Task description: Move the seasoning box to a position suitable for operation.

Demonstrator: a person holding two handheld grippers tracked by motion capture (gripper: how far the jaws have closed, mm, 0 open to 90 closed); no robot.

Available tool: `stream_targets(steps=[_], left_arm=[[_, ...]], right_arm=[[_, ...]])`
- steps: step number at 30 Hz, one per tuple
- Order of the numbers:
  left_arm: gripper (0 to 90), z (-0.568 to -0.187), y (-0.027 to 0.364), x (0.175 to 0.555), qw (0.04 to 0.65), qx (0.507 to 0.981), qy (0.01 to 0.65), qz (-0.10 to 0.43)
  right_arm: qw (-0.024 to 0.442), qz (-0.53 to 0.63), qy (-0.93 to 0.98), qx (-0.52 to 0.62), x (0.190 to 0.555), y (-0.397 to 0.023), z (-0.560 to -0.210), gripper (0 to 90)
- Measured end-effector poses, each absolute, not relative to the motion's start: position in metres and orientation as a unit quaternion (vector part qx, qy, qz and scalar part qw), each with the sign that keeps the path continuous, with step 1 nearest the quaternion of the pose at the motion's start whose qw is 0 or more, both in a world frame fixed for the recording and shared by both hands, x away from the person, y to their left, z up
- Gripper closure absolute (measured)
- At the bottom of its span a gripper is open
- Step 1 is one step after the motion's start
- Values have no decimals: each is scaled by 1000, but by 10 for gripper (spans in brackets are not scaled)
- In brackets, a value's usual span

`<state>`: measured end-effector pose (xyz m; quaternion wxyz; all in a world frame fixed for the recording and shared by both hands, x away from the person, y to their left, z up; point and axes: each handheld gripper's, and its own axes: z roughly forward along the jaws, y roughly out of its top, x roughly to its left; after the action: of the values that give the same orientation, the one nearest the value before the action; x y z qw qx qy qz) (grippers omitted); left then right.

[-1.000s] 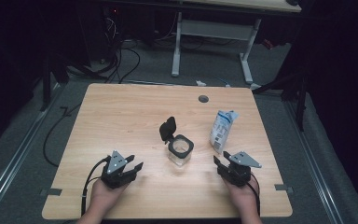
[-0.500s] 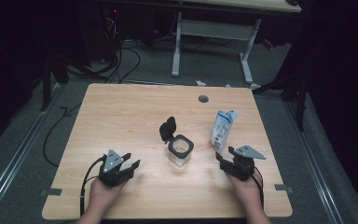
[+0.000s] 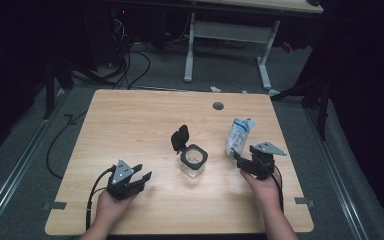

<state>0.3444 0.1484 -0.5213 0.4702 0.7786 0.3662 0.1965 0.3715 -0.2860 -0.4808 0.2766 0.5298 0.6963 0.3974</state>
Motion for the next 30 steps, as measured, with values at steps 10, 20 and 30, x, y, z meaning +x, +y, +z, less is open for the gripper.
stream_targets(steps=[10,20,30], left_arm=[[523,-521,149,345,473,776,368,195],[523,-522,150,346,473,775,371,195],[523,-522,150,346,472,776,369,197]], right_arm=[[280,399,693,530,388,-283,-480,389],[284,402,693,526,396,-281,-481,535],[276,396,689,541,400,-285,-483,579]])
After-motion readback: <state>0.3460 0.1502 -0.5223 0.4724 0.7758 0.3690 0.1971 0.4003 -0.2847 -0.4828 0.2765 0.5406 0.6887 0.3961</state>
